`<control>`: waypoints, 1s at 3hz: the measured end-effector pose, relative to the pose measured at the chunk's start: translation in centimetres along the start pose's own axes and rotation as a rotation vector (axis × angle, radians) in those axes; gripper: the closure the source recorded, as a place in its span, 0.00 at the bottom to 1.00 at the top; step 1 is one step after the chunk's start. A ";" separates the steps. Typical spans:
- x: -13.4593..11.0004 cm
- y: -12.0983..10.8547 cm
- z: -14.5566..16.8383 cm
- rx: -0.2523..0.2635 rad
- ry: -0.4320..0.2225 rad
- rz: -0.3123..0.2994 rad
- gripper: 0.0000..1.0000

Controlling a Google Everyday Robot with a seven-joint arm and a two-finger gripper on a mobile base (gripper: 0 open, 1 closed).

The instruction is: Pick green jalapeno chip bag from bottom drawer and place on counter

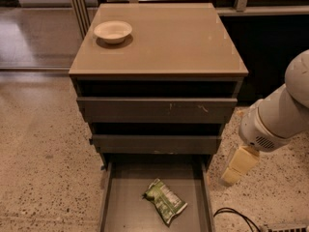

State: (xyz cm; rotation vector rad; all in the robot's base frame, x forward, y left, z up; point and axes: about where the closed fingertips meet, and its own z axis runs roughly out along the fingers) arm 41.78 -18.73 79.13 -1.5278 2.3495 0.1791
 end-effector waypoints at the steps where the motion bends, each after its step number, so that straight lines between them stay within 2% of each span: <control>1: 0.7 0.4 5.4 -0.046 -0.018 0.054 0.00; 2: 0.6 0.4 11.5 -0.071 -0.035 0.081 0.00; 3: -0.3 1.5 19.7 -0.092 -0.065 0.092 0.00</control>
Offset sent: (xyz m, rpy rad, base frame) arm 0.0376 0.0507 -0.1796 0.1156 0.0910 -0.0743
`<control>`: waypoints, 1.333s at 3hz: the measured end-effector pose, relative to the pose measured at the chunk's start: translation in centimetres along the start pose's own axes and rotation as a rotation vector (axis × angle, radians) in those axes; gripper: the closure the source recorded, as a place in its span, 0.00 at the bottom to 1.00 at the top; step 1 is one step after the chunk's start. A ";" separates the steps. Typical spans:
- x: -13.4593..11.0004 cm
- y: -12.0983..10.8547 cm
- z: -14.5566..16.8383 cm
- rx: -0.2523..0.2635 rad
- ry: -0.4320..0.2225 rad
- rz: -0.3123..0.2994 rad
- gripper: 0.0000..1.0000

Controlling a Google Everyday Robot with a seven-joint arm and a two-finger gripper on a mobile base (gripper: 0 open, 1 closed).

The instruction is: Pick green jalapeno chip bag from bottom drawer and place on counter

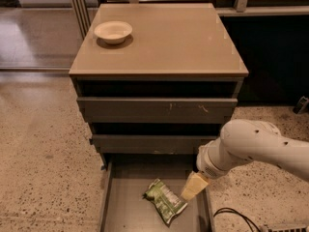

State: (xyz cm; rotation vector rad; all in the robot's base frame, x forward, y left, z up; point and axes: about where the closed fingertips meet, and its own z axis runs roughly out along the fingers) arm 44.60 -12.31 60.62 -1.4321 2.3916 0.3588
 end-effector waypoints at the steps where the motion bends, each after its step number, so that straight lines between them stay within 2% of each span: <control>1: 0.0 0.0 0.0 0.000 0.000 0.000 0.00; 2: 0.4 0.3 1.1 -0.003 -0.005 0.014 0.00; 3: 1.4 1.6 5.3 -0.015 0.003 0.034 0.00; 4: 2.3 2.2 10.2 0.005 0.004 0.064 0.00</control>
Offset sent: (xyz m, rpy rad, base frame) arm -0.0064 0.0057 -0.0274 0.0202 0.0127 -0.0310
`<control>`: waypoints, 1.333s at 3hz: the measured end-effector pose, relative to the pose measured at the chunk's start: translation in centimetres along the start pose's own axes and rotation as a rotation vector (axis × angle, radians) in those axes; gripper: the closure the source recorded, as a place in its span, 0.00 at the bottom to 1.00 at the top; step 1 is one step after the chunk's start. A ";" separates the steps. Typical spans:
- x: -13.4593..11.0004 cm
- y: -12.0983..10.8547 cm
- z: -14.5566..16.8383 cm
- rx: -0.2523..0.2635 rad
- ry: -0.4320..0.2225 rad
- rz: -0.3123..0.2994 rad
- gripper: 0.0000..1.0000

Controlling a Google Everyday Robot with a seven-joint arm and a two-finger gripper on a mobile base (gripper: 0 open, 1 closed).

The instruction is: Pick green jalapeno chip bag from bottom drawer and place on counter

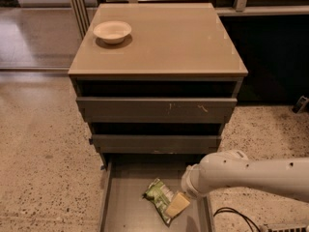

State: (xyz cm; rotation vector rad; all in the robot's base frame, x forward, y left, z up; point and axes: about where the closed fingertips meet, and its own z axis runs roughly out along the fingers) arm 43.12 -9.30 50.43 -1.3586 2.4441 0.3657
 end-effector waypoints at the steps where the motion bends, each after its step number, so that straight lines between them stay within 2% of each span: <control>1: 0.9 0.3 4.9 0.003 0.007 0.028 0.00; 2: 1.1 0.3 9.4 -0.005 0.014 0.061 0.00; 3: 1.1 0.3 9.4 -0.005 0.014 0.062 0.00; 4: 1.2 0.1 11.4 -0.007 -0.021 0.104 0.00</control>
Offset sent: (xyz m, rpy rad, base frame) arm 0.0050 0.0480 -0.1495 -0.0101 0.0672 -0.0959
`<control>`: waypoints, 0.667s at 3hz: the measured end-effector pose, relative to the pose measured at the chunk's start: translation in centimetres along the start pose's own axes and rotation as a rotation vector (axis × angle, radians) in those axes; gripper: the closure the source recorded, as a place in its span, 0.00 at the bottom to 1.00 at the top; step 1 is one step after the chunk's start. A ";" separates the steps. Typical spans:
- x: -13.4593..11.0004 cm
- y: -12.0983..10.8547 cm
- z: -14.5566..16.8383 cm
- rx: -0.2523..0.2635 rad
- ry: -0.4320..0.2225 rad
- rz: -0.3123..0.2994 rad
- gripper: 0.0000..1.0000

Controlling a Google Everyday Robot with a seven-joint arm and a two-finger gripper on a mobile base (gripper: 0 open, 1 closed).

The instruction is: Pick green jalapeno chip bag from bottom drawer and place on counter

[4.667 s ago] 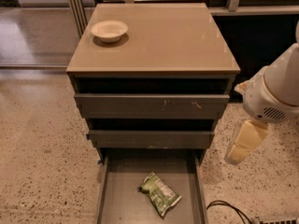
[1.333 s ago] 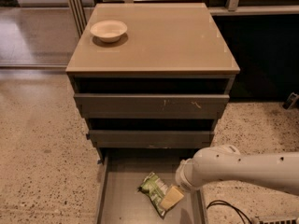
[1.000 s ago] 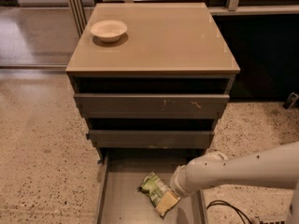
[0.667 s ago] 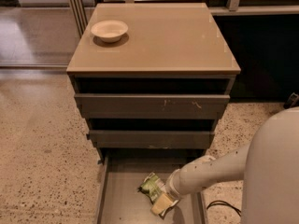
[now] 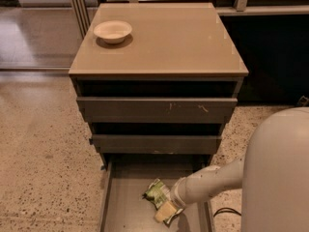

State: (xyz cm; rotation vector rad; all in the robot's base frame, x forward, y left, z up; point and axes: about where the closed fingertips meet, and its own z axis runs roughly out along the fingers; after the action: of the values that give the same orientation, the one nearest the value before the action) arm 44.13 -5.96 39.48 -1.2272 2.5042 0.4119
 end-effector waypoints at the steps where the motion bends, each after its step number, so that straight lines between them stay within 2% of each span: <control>1: -0.6 0.0 3.8 -0.035 -0.086 0.070 0.00; 2: -1.6 -0.2 8.3 -0.086 -0.165 0.154 0.00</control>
Offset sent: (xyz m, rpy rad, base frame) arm 0.0493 0.0598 -0.1192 0.3396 0.0596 -0.2066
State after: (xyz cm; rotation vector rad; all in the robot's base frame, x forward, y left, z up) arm 46.52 -1.74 32.53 -0.9886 2.4686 0.6382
